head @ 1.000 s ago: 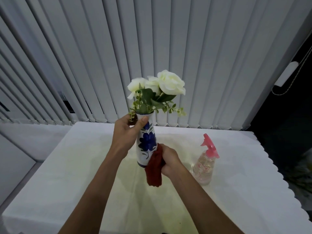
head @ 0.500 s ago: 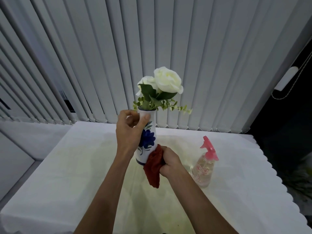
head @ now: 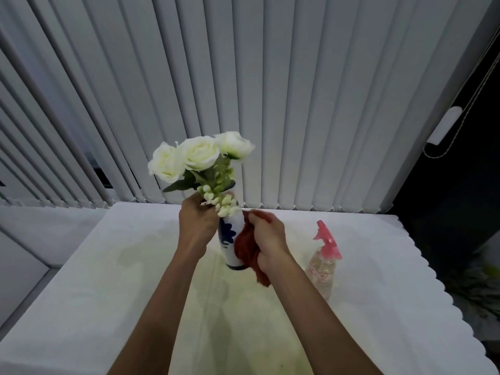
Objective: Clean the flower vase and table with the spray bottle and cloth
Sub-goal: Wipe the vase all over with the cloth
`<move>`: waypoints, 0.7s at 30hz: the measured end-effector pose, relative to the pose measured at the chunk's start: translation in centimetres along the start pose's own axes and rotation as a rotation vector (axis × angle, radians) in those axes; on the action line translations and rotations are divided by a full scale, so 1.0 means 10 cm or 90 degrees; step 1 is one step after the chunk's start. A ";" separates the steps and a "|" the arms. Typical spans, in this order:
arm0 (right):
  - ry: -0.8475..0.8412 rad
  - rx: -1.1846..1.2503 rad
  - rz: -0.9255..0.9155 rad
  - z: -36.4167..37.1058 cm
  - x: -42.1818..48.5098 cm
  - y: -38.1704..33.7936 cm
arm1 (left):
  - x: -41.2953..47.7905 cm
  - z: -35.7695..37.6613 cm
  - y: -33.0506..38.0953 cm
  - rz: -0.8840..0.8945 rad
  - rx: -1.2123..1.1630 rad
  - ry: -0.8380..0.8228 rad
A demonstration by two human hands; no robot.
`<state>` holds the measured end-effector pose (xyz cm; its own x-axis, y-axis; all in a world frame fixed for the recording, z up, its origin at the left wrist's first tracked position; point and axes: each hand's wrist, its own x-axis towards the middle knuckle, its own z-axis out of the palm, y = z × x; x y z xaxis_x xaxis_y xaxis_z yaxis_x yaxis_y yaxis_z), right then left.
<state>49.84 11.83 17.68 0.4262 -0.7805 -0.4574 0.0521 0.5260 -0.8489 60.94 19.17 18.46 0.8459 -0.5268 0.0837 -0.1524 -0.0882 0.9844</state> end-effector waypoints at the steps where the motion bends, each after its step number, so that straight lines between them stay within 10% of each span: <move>1: -0.025 -0.005 -0.042 0.07 -0.02 -0.09 | 0.00 0.01 0.01 0.002 -0.009 -0.024; 7: -0.047 -0.142 -0.220 0.09 0.00 -0.12 | 0.01 -0.05 0.12 0.025 -0.146 -0.139; 12: -0.057 -0.199 -0.069 0.02 0.01 -0.06 | 0.06 -0.12 0.06 0.016 -0.154 -0.172; 21: -0.052 -0.176 -0.223 0.07 -0.05 -0.04 | 0.08 -0.13 0.06 0.035 -0.166 -0.185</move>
<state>50.27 12.23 18.47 0.4964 -0.8601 -0.1172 -0.0329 0.1163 -0.9927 62.23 19.79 19.30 0.6540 -0.7457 0.1273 -0.0272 0.1449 0.9891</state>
